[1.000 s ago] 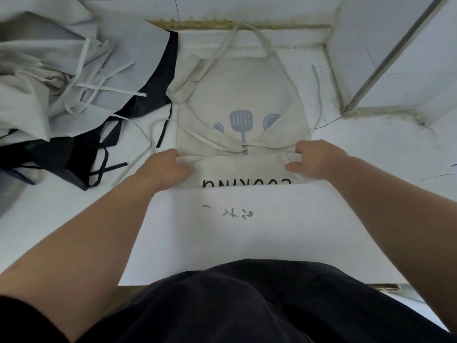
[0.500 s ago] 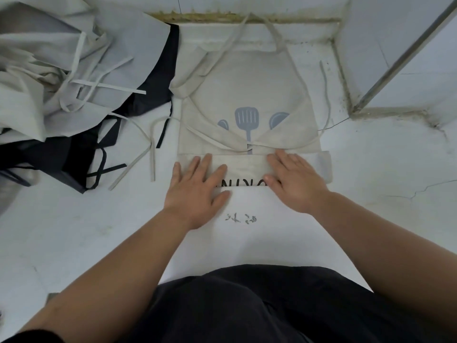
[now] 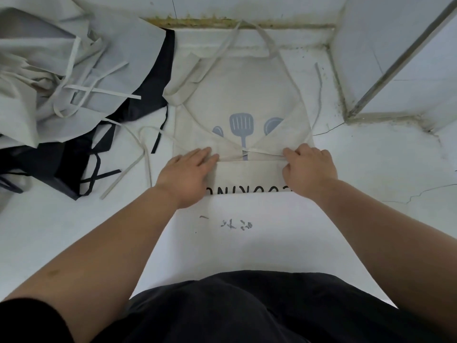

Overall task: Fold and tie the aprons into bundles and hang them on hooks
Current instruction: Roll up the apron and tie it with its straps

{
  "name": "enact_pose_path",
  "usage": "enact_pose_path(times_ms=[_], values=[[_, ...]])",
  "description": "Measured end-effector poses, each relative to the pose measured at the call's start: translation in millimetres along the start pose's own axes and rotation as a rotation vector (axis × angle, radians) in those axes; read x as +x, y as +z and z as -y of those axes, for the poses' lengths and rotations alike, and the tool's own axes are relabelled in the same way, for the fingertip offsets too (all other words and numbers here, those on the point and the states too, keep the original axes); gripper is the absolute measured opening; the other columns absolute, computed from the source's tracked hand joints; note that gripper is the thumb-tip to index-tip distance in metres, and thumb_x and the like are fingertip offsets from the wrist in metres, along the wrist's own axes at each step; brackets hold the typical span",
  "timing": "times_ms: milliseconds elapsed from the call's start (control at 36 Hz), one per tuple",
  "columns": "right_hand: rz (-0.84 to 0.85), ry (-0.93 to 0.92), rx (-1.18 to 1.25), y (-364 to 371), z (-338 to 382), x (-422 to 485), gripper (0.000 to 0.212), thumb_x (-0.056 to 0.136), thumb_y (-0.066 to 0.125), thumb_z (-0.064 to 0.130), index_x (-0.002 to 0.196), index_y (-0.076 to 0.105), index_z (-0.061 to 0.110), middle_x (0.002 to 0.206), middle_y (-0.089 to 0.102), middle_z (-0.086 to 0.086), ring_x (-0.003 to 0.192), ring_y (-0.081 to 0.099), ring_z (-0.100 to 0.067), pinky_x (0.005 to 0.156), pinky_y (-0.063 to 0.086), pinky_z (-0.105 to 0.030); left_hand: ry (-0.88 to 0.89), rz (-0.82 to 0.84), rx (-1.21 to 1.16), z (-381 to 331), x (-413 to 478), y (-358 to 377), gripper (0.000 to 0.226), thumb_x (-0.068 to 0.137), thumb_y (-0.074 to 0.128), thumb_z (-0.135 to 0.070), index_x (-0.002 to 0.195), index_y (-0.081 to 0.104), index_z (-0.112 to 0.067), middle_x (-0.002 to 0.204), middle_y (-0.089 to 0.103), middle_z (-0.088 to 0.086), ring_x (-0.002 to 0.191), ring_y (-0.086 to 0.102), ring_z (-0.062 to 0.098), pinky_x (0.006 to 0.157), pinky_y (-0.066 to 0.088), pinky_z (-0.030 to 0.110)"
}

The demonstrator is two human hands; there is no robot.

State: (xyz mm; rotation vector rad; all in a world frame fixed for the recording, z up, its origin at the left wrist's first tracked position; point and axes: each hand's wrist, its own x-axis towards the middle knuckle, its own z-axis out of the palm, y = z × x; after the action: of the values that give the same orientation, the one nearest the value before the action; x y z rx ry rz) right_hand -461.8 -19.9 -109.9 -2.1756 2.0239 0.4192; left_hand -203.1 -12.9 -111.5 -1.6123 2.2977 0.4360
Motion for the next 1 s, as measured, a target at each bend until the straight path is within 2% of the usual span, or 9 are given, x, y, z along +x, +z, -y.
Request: enact_pose_path(times_ms=[83,167,306,583,639,722,806,889,1000], values=[[-0.025,0.060,-0.027,0.0,-1.8,-1.3,0.039,0.097,0.030,0.031,0.126,0.048,0.011,0.117,0.051,-0.010,0.105,0.052,-0.029,0.087,0.032,-0.036,-0.138,-0.053,-0.064,9.3,-5.4,5.9,0.056,0.100,0.027,-0.038,0.152,0.007,-0.036,0.161,0.000,-0.009,0.147,0.003,0.012,0.115,0.015,0.040],[0.012,0.146,-0.013,0.5,-2.1,-1.2,0.044,0.097,0.026,0.035,0.126,0.044,0.008,0.122,0.048,-0.011,0.107,0.049,-0.030,0.088,0.032,-0.038,-0.273,-0.011,-0.085,14.4,-6.8,4.8,0.061,0.097,0.023,-0.051,0.152,0.002,-0.037,0.161,-0.004,-0.009,0.147,0.000,0.014,0.113,0.017,0.043],[0.030,0.207,0.049,0.9,-2.6,3.8,0.042,0.099,0.024,0.030,0.131,0.036,0.006,0.127,0.044,-0.012,0.108,0.048,-0.030,0.085,0.032,-0.038,-0.307,0.002,-0.120,10.9,-4.2,7.3,0.063,0.097,0.020,-0.057,0.152,-0.003,-0.036,0.161,-0.012,-0.003,0.148,-0.007,0.016,0.118,0.009,0.043],[0.044,0.373,0.177,3.2,-2.5,7.5,0.062,0.097,0.028,0.041,0.145,0.017,0.002,0.140,0.031,-0.016,0.120,0.042,-0.033,0.095,0.031,-0.040,-0.372,-0.002,-0.124,8.6,-1.2,3.0,0.065,0.095,0.022,-0.060,0.152,0.001,-0.038,0.161,-0.008,-0.002,0.146,0.001,0.021,0.112,0.016,0.046],[-0.044,0.307,0.116,2.6,-0.4,2.3,0.066,0.097,0.030,0.041,0.148,0.011,0.004,0.149,0.020,-0.015,0.122,0.039,-0.032,0.097,0.029,-0.041,-0.389,-0.008,-0.119,8.4,1.2,1.3,0.066,0.094,0.023,-0.062,0.152,0.003,-0.037,0.160,-0.005,0.001,0.144,0.005,0.024,0.111,0.018,0.047],[-0.169,0.035,0.069,3.5,2.3,-5.6,0.060,0.096,0.037,0.040,0.147,0.021,0.014,0.151,0.022,-0.012,0.127,0.034,-0.030,0.099,0.022,-0.040,-0.393,-0.016,-0.101,8.0,4.5,-0.8,0.068,0.093,0.024,-0.064,0.152,0.006,-0.035,0.158,0.002,0.004,0.141,0.012,0.029,0.109,0.021,0.048],[-0.071,-0.201,0.083,5.4,6.4,-8.5,0.059,0.094,0.029,0.055,0.144,0.033,0.025,0.150,0.029,-0.006,0.135,0.029,-0.024,0.104,0.014,-0.035,-0.391,-0.028,-0.080,6.3,5.6,-0.3,0.070,0.093,0.023,-0.065,0.152,0.007,-0.032,0.155,0.005,0.008,0.138,0.015,0.030,0.108,0.022,0.047],[0.067,-0.259,0.111,5.3,7.7,-12.9,0.086,0.079,0.032,0.079,0.147,0.025,0.027,0.155,0.018,-0.005,0.141,0.021,-0.022,0.112,0.011,-0.035,-0.378,-0.082,-0.029,4.2,3.7,3.9,0.070,0.093,0.023,-0.064,0.152,0.011,-0.028,0.152,0.008,0.008,0.136,0.014,0.030,0.108,0.019,0.046],[0.105,-0.264,0.091,-4.1,5.3,-15.4,0.090,0.074,0.052,0.076,0.146,0.026,0.028,0.147,0.024,-0.001,0.130,0.032,-0.024,0.110,0.018,-0.033,-0.288,-0.130,-0.058,8.5,1.2,7.8,0.070,0.094,0.026,-0.060,0.151,0.016,-0.020,0.146,0.019,0.003,0.131,0.021,0.027,0.106,0.020,0.042]])
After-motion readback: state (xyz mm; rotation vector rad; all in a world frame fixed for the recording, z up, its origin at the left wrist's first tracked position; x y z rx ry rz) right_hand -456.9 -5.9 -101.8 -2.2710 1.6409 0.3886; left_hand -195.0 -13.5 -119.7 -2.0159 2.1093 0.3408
